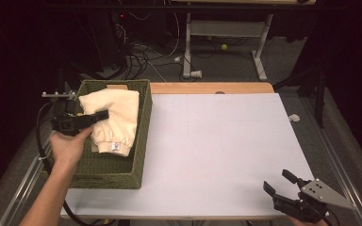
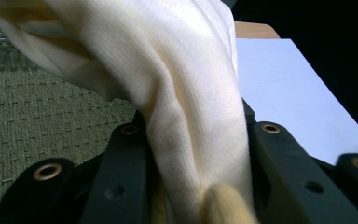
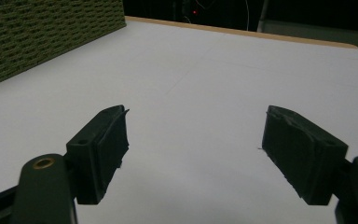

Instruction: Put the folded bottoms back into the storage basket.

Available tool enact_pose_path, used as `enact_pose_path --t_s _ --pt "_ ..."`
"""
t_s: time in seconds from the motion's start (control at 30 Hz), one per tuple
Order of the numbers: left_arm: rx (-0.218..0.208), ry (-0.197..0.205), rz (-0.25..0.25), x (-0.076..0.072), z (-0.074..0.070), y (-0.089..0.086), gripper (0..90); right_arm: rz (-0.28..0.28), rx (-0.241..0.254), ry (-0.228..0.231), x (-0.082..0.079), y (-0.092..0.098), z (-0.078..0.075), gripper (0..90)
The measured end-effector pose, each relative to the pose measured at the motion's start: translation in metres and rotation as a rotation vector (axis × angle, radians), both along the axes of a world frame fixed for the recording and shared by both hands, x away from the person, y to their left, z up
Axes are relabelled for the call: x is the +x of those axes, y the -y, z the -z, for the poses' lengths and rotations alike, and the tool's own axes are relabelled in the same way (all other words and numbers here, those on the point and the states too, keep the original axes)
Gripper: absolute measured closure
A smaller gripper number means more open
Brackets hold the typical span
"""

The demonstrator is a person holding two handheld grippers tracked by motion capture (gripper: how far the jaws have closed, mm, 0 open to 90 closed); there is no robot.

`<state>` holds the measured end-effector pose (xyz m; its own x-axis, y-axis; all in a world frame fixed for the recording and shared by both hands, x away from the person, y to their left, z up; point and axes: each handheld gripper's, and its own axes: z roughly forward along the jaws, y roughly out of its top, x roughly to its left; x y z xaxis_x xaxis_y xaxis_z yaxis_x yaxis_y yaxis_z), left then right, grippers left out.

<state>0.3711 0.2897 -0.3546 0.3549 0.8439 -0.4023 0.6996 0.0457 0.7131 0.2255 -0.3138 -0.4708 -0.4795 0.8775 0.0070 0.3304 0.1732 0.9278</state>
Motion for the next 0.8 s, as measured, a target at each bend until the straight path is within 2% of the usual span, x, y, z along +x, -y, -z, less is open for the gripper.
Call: enact_pose_path --t_s 0.2,0.53,0.8 --pt "0.027 -0.025 -0.022 0.011 0.011 0.001 66.9 0.002 0.002 0.003 0.0 0.0 0.0 23.1" --pt "0.048 -0.065 -0.049 0.027 0.029 0.004 66.8 0.003 0.005 0.003 0.0 0.001 0.0 23.0" --pt "0.048 -0.097 -0.07 0.039 0.045 0.004 66.6 0.005 0.005 -0.001 0.0 0.001 0.0 23.1"
